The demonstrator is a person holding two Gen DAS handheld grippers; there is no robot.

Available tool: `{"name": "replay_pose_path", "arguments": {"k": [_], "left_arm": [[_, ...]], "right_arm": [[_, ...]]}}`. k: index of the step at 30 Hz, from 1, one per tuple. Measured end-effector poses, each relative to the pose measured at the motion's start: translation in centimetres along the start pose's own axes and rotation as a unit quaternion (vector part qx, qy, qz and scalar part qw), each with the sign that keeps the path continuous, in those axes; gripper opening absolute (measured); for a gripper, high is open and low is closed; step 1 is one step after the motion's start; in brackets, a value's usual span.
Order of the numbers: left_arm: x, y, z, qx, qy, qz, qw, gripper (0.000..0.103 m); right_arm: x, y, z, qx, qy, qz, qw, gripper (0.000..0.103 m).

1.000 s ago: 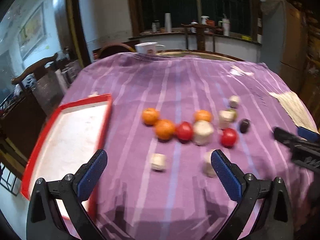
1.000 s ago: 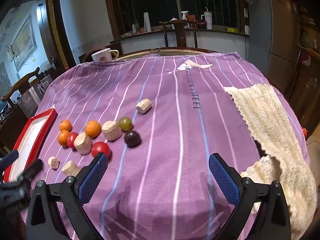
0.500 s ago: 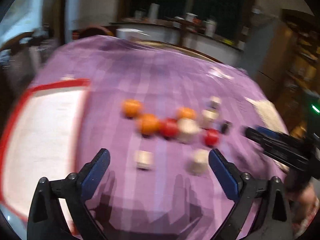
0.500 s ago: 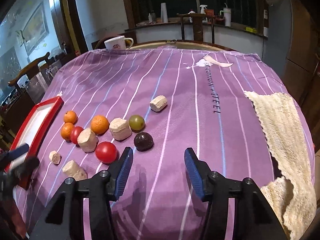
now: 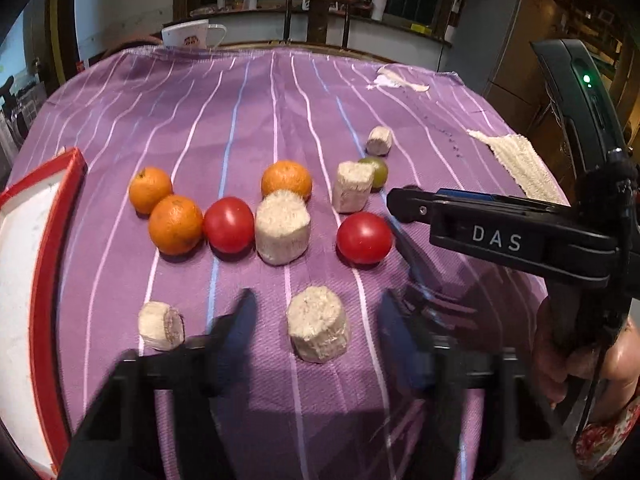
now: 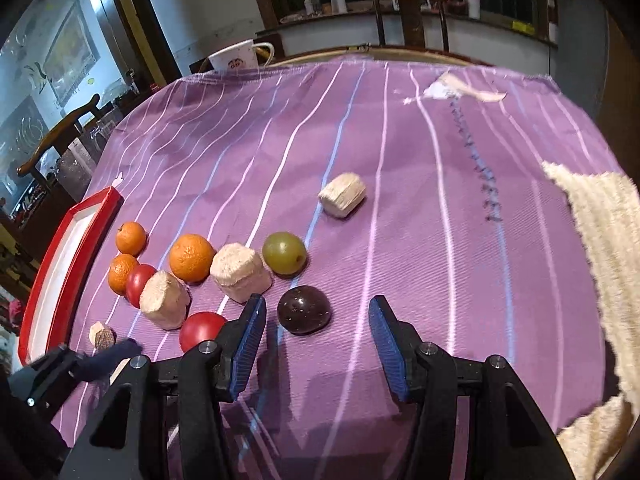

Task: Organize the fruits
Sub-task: 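Grasp the beige cork cylinder with the left tool while the right tool grasps the dark brown ball, then carry both held items over the white tray and open both tools to drop them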

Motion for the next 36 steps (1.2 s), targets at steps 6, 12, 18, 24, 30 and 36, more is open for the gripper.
{"name": "replay_pose_path", "arguments": {"k": [6, 12, 18, 24, 30, 36], "left_arm": [[-0.8, 0.6, 0.0, 0.002, 0.025, 0.008, 0.9997, 0.028], [-2.1, 3.8, -0.5, 0.032, 0.044, 0.014, 0.9984, 0.028], [-7.1, 8.2, -1.9, 0.076, 0.088, -0.010, 0.9932, 0.028], [-16.4, 12.0, -2.3, 0.116, 0.150, -0.108, 0.9759, 0.028], [-24.7, 13.1, -0.1, 0.110, 0.211, -0.176, 0.9551, 0.028], [-28.9, 12.7, 1.6, 0.095, 0.237, -0.199, 0.9462, 0.028]], "right_arm": [[-0.5, 0.0, -0.2, 0.008, 0.001, -0.016, 1.000, 0.029], [-1.4, 2.6, -0.7, 0.033, 0.004, -0.018, 0.999, 0.029], [-6.0, 5.8, -1.5, 0.060, 0.035, -0.050, 0.996, 0.029], [-15.2, 6.7, -2.5, 0.058, 0.089, -0.135, 0.985, 0.029], [-25.3, 4.1, -1.9, 0.023, 0.148, -0.202, 0.968, 0.029], [-31.8, 0.6, 0.2, -0.017, 0.199, -0.221, 0.955, 0.029]]}}
Point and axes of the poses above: each gripper's, at about its wrist camera, not at the fingertips, and y roughly against the way its jaws point, x to its right, z to its underside, the point moved 9 cm from there along -y, roughly the way its jaws point, and after that the axes turned 9 degrees about y, right-handed, at the moved point
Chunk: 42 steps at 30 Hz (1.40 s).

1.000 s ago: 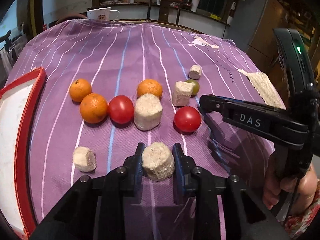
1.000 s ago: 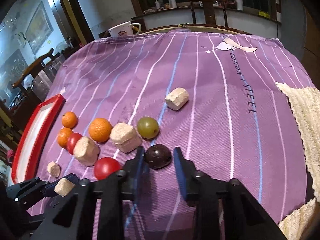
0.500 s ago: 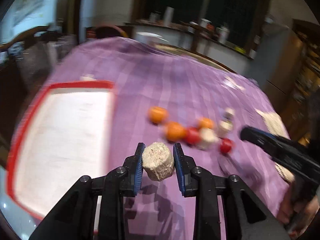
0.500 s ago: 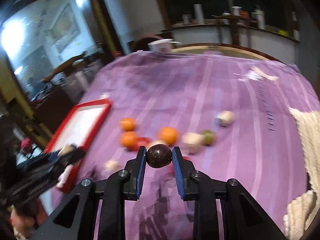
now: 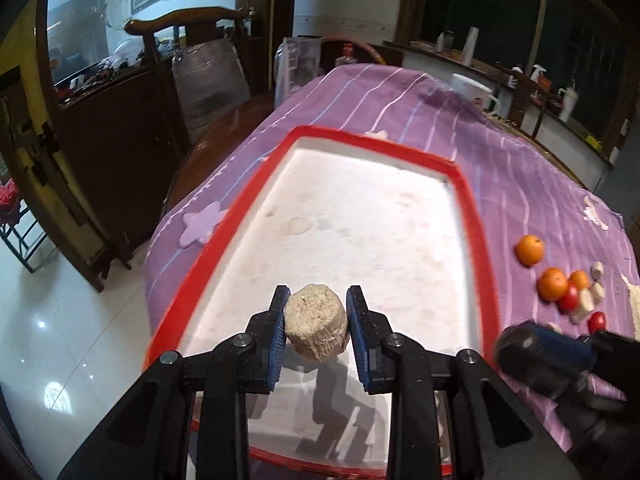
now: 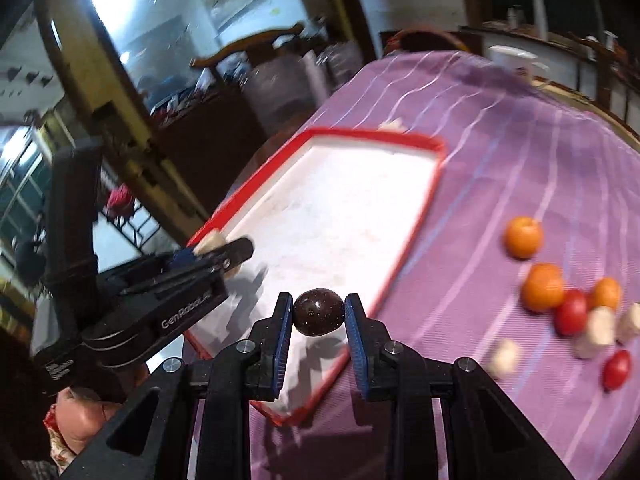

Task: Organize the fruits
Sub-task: 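Carry both held items over the white tray and open both tools to drop them, then grasp the small beige cork piece with the left tool while the right tool grasps the red tomato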

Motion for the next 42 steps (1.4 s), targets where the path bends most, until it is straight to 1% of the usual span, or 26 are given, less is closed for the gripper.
{"name": "replay_pose_path", "arguments": {"k": [2, 4, 6, 8, 9, 10, 13, 15, 19, 24, 27, 30, 33, 38, 42], "left_arm": [[-0.8, -0.1, 0.2, -0.001, 0.003, -0.002, 1.0000, 0.028], [-1.4, -0.2, 0.3, -0.001, 0.007, -0.005, 1.0000, 0.028], [-1.8, -0.2, 0.4, -0.003, 0.013, -0.003, 0.9999, 0.028], [-2.1, -0.3, 0.4, -0.005, 0.021, 0.004, 0.9998, 0.036], [-2.3, -0.1, 0.4, -0.004, 0.028, 0.007, 0.9996, 0.047], [-2.5, 0.1, 0.2, 0.000, 0.035, 0.011, 0.9993, 0.054], [-2.9, 1.0, -0.2, 0.008, 0.050, 0.018, 0.9985, 0.063], [-3.0, 1.5, -0.5, 0.013, 0.058, 0.021, 0.9980, 0.066], [-2.5, 2.9, -0.7, 0.029, 0.055, 0.010, 0.9980, 0.067], [0.0, 5.5, -0.5, 0.062, 0.018, -0.004, 0.9979, 0.068], [3.2, 7.6, 0.1, 0.087, -0.023, -0.005, 0.9959, 0.075], [6.4, 9.1, 1.1, 0.101, -0.063, 0.006, 0.9929, 0.077], [9.4, 10.4, 2.4, 0.109, -0.102, 0.013, 0.9888, 0.078], [13.0, 11.9, 4.2, 0.119, -0.151, 0.014, 0.9812, 0.080], [14.6, 12.5, 5.2, 0.122, -0.170, 0.016, 0.9777, 0.081]], "right_arm": [[-0.7, -1.5, 0.3, -0.013, 0.007, -0.003, 1.000, 0.029], [-1.6, -2.2, 0.7, -0.020, 0.013, -0.001, 1.000, 0.029], [-1.7, -2.7, 0.9, -0.025, 0.016, 0.003, 1.000, 0.029], [-1.9, -3.1, 0.9, -0.027, 0.017, 0.011, 0.999, 0.030], [-1.9, -3.4, 1.0, -0.029, 0.018, 0.016, 0.999, 0.030], [-2.0, -3.6, 1.0, -0.032, 0.020, 0.020, 0.999, 0.030], [-2.0, -3.4, 1.3, -0.034, 0.025, 0.027, 0.999, 0.031], [-2.1, -2.7, 1.1, -0.025, 0.027, 0.032, 0.999, 0.031], [-2.0, -0.4, 1.1, 0.002, 0.027, 0.040, 0.999, 0.033], [-0.1, 3.9, 2.1, 0.045, -0.002, 0.066, 0.997, 0.035], [1.9, 6.7, 3.2, 0.066, -0.031, 0.095, 0.993, 0.036], [4.0, 9.2, 4.4, 0.082, -0.064, 0.112, 0.988, 0.036], [5.9, 11.5, 5.6, 0.099, -0.098, 0.120, 0.983, 0.037], [8.3, 14.3, 7.2, 0.122, -0.139, 0.129, 0.974, 0.040], [9.3, 15.3, 8.2, 0.130, -0.159, 0.129, 0.970, 0.041]]}}
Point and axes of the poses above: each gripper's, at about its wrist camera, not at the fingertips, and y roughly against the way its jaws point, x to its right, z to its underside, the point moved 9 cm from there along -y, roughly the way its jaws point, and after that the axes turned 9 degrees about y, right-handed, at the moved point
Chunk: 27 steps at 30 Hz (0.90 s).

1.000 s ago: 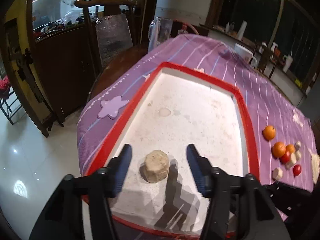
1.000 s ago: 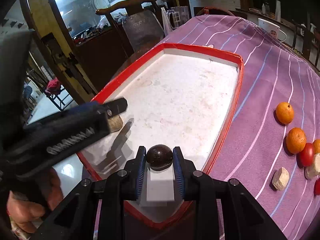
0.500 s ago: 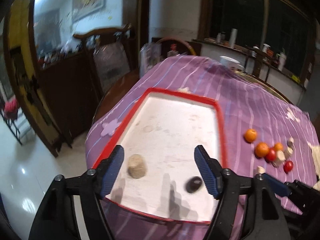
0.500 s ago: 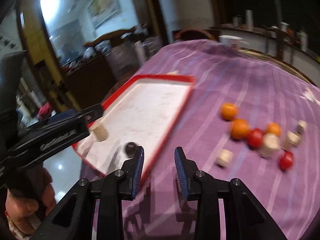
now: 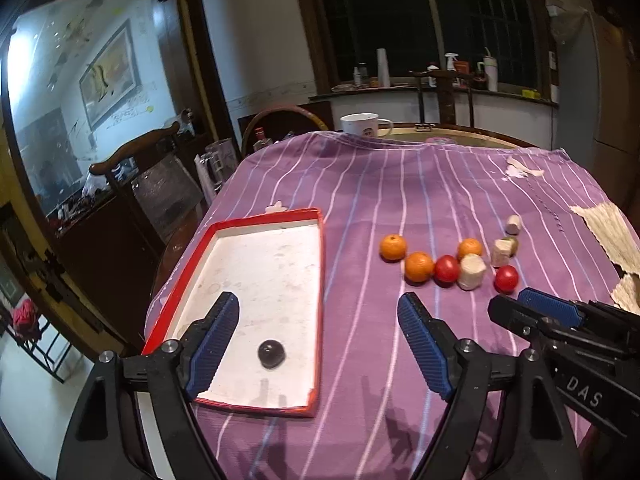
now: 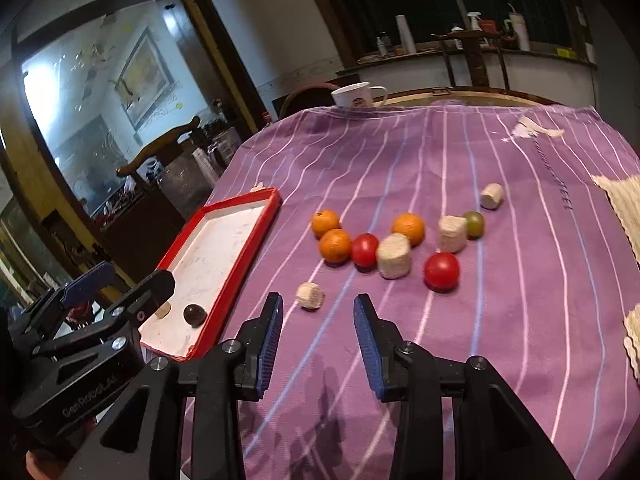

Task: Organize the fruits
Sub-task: 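Grasp the small beige cork piece with the left tool while the right tool grasps the red tomato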

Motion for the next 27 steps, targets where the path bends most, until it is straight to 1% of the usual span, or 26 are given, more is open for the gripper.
{"name": "replay_pose_path", "arguments": {"k": [8, 15, 17, 20, 22, 25, 27], "left_arm": [[1.3, -0.1, 0.6, -0.012, -0.007, 0.008, 0.9999, 0.081], [1.6, -1.0, 1.2, -0.028, -0.008, 0.013, 0.9995, 0.082], [1.6, -1.5, 1.5, -0.035, -0.006, 0.016, 0.9992, 0.083], [1.4, -2.9, 2.1, -0.060, 0.005, 0.032, 0.9976, 0.083], [1.0, -4.1, 2.5, -0.083, 0.023, 0.045, 0.9952, 0.083], [0.7, -5.5, 3.1, -0.103, 0.038, 0.055, 0.9924, 0.083], [1.1, -6.2, 3.3, -0.110, 0.039, 0.067, 0.9909, 0.083]], "right_arm": [[1.5, 0.8, 0.4, 0.008, -0.010, 0.002, 1.000, 0.043], [2.3, 0.0, 0.9, -0.003, -0.020, 0.003, 1.000, 0.044], [2.6, -0.4, 1.1, -0.007, -0.020, 0.004, 1.000, 0.044], [3.0, -0.9, 1.3, -0.016, -0.017, 0.008, 1.000, 0.044], [4.0, -1.0, 1.2, -0.017, -0.014, 0.024, 0.999, 0.044], [6.2, -0.8, 1.0, -0.020, -0.006, 0.061, 0.998, 0.044], [7.8, -0.8, 1.0, -0.028, -0.006, 0.081, 0.996, 0.045]]}}
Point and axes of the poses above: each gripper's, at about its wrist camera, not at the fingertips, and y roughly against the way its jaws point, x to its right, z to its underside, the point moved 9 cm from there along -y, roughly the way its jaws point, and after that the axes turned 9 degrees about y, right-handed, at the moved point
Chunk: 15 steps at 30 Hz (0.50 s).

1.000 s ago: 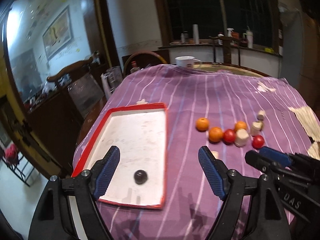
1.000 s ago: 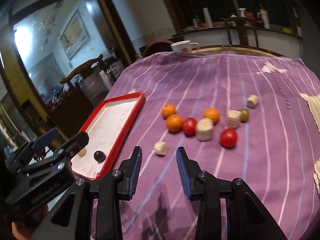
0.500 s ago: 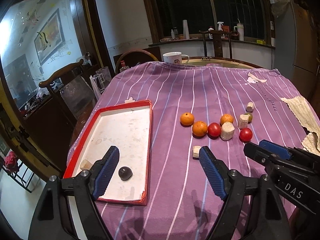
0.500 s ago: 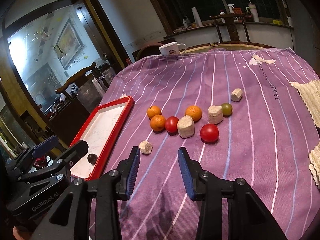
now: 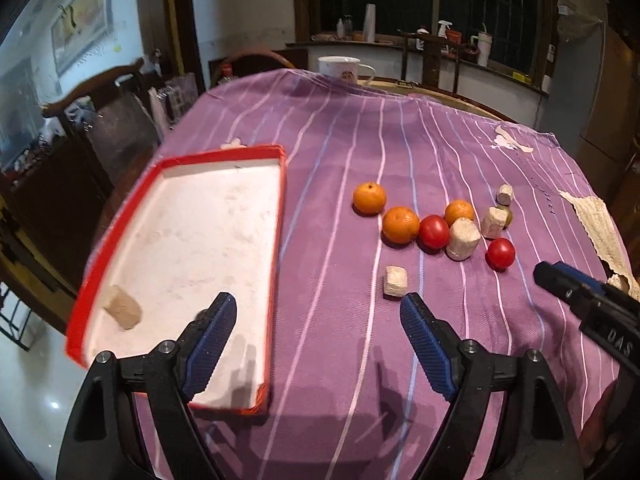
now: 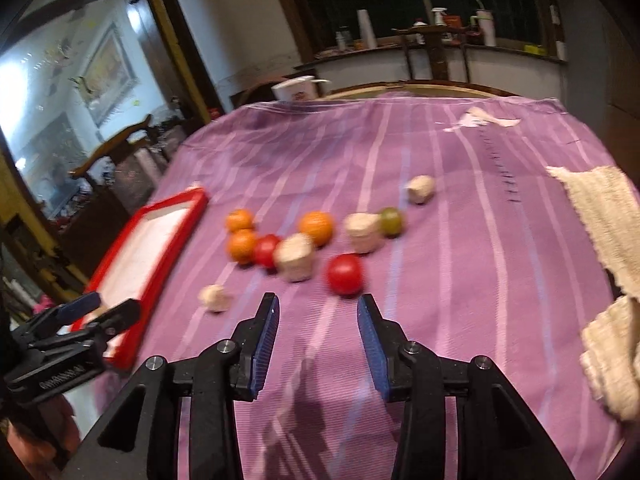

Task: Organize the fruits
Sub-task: 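Grasp the small beige cork piece with the left tool while the right tool grasps the red tomato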

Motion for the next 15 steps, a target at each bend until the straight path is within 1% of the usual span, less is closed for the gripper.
{"name": "replay_pose_path", "arguments": {"k": [3, 6, 9, 12, 15], "left_arm": [[0.9, -1.3, 0.1, -0.013, -0.003, 0.025, 0.9996, 0.083], [2.1, -3.0, 0.4, -0.034, -0.007, 0.054, 0.9979, 0.083], [3.0, -4.7, 0.7, -0.058, -0.008, 0.073, 0.9956, 0.083], [3.7, -5.6, 0.9, -0.070, -0.011, 0.091, 0.9933, 0.083], [4.4, -5.9, 0.9, -0.074, -0.017, 0.110, 0.9911, 0.083]], "right_arm": [[2.2, -0.6, -0.1, -0.013, -0.008, 0.016, 1.000, 0.045], [3.3, -1.6, -0.4, -0.026, -0.012, 0.016, 0.999, 0.045], [2.8, -3.3, -0.4, -0.048, 0.003, 0.009, 0.999, 0.045], [2.2, -5.0, -0.3, -0.072, 0.014, 0.003, 0.997, 0.044], [1.8, -6.1, -0.6, -0.077, 0.021, 0.003, 0.997, 0.044]]}}
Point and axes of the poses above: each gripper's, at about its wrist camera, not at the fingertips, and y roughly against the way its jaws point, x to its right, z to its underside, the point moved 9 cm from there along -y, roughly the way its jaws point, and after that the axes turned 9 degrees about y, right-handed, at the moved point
